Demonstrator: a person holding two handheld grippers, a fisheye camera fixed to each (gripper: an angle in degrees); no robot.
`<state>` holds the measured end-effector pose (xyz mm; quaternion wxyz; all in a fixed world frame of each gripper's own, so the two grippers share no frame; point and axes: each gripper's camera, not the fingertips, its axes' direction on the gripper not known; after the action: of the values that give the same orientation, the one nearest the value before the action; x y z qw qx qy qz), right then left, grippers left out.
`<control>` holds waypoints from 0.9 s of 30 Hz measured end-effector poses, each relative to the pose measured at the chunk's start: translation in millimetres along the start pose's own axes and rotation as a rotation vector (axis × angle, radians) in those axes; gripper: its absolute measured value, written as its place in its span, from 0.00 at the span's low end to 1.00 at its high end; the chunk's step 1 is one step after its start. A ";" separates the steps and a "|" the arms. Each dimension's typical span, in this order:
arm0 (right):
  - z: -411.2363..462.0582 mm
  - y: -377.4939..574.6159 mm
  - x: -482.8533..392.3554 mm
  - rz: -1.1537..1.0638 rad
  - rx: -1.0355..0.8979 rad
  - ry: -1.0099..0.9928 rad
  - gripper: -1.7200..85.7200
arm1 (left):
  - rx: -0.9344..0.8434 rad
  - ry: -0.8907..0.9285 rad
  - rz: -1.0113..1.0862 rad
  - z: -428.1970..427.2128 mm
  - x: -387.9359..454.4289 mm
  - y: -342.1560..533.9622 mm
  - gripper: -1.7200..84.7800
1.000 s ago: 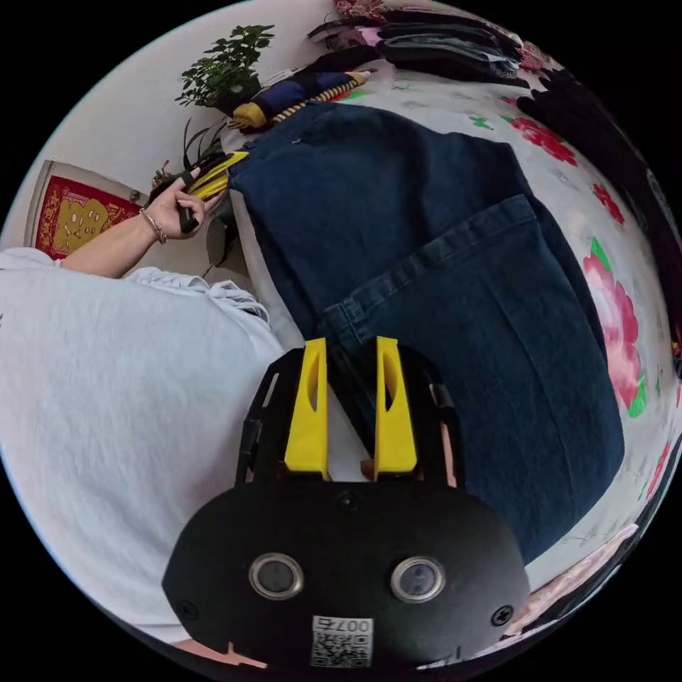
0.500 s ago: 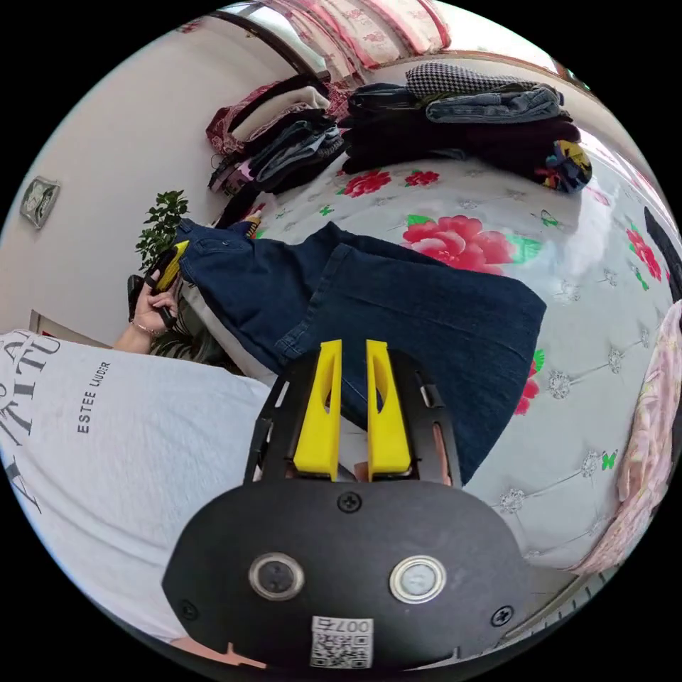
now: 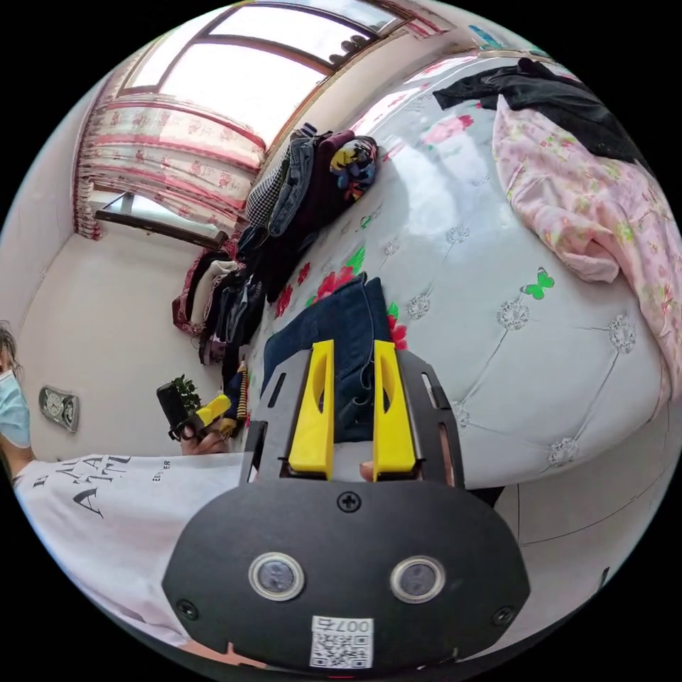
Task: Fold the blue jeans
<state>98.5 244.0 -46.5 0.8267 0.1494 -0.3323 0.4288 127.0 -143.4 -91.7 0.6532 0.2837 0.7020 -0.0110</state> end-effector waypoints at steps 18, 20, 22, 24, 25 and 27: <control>37.4 -58.9 -10.8 0.065 -0.351 -0.088 0.09 | 0.065 -0.019 -0.591 19.7 -209.9 87.5 0.09; 27.9 -65.9 -22.8 0.048 -0.340 -0.144 0.08 | 0.099 0.023 -0.542 11.1 -210.2 77.3 0.07; 17.8 -77.4 -44.4 0.008 -0.320 -0.200 0.08 | 0.129 0.075 -0.476 0.7 -206.2 56.8 0.07; 5.2 -103.5 -79.1 -0.050 -0.278 -0.278 0.07 | 0.118 0.056 -0.366 -12.6 -199.2 12.9 0.06; 2.3 -112.4 -87.7 -0.066 -0.267 -0.302 0.07 | 0.113 0.046 -0.332 -16.2 -197.9 0.0 0.06; -9.0 -156.3 -125.1 -0.141 -0.220 -0.359 0.07 | 0.140 0.036 -0.212 -37.3 -196.8 -53.5 0.06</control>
<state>177.2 80.6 -132.0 0.7935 0.1553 -0.5077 0.2975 68.2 -249.5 76.5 0.6144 0.2529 0.7370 -0.1238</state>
